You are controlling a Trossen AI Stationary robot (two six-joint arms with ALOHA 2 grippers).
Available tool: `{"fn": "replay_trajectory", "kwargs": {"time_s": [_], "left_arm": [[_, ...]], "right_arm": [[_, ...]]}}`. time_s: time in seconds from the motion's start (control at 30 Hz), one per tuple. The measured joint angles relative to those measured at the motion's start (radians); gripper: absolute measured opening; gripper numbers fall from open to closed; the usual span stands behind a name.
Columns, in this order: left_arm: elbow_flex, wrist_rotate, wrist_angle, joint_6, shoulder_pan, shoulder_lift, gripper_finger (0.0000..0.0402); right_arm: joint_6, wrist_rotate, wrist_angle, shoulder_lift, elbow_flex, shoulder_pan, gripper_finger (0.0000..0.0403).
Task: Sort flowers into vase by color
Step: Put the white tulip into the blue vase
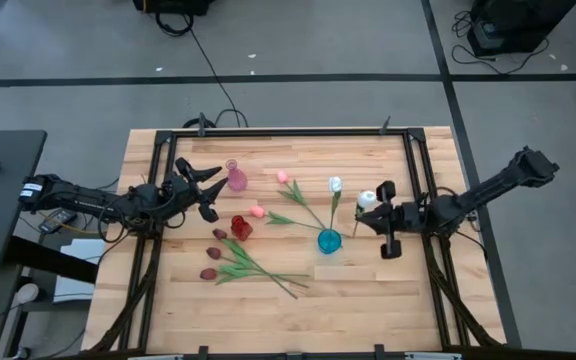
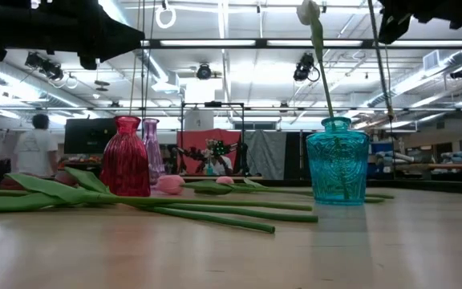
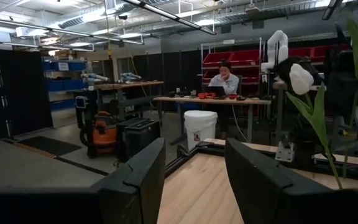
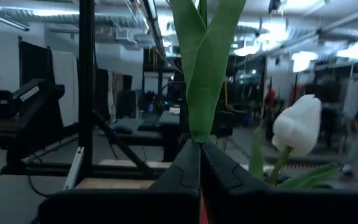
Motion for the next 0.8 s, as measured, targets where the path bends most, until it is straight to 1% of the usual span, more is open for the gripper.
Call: {"fn": "replay_trajectory", "kwargs": {"time_s": [0.07, 0.13, 0.23, 0.37, 0.5, 0.7, 0.8], "left_arm": [[0.0, -0.002, 0.002, 0.011, 0.0, 0.0, 0.0172], [0.0, -0.003, 0.006, 0.021, 0.0, 0.0, 0.0172], [0.0, -0.004, 0.017, 0.022, 0.0, 0.0, 0.0172], [0.0, -0.005, 0.027, 0.023, 0.0, 0.001, 0.0172], [0.0, -0.005, 0.028, 0.023, 0.0, 0.003, 0.0172], [0.0, -0.005, 0.028, 0.024, 0.0, 0.006, 0.0172], [0.0, -0.005, 0.028, 0.024, 0.0, 0.006, 0.0172]], "right_arm": [[-0.055, -0.003, 0.105, 0.073, -0.003, 0.01, 0.0007], [-0.097, -0.013, 0.173, 0.137, 0.009, 0.014, 0.0007], [-0.125, -0.052, 0.219, 0.211, 0.044, 0.014, 0.0007], [-0.14, -0.076, 0.247, 0.277, 0.083, 0.011, 0.0007], [-0.145, -0.134, 0.345, 0.338, 0.093, -0.008, 0.0007], [-0.143, -0.131, 0.437, 0.447, 0.093, -0.039, 0.0007], [-0.142, -0.113, 0.485, 0.502, 0.093, -0.048, 0.0007]]}}
